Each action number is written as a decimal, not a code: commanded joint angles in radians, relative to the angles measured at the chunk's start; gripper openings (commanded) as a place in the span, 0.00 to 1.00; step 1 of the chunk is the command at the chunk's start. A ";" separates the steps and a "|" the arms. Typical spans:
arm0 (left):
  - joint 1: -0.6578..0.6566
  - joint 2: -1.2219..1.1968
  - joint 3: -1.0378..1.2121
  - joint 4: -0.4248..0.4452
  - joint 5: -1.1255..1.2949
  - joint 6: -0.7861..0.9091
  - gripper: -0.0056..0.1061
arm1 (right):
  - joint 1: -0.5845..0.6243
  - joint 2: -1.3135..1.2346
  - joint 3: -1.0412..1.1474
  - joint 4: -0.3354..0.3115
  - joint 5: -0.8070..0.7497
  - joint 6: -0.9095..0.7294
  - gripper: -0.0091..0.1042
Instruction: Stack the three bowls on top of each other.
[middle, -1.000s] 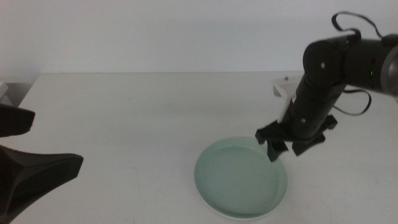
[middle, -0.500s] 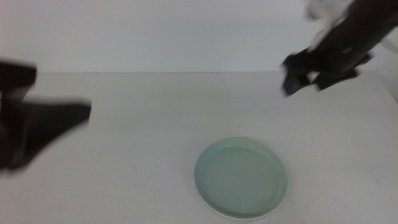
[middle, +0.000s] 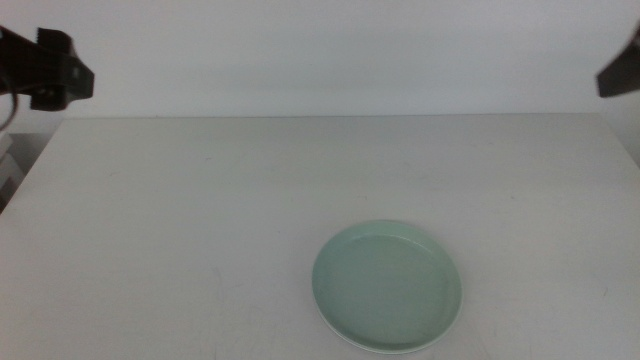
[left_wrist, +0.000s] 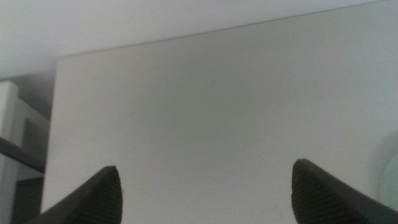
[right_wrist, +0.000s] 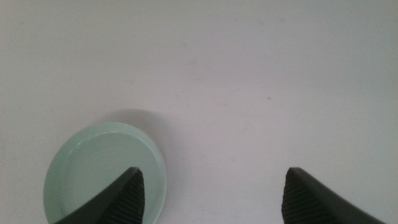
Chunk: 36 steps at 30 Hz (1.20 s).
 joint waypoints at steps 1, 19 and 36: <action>0.065 -0.035 -0.022 -0.142 -0.059 0.076 0.99 | -0.015 -0.108 0.044 0.023 -0.086 -0.022 0.58; 0.100 -0.511 0.482 -0.283 -0.405 0.181 0.99 | -0.015 -0.777 0.658 0.016 -0.522 -0.150 0.58; 0.100 -0.566 0.516 -0.283 -0.446 0.176 0.99 | -0.015 -0.813 0.691 0.014 -0.527 -0.142 0.58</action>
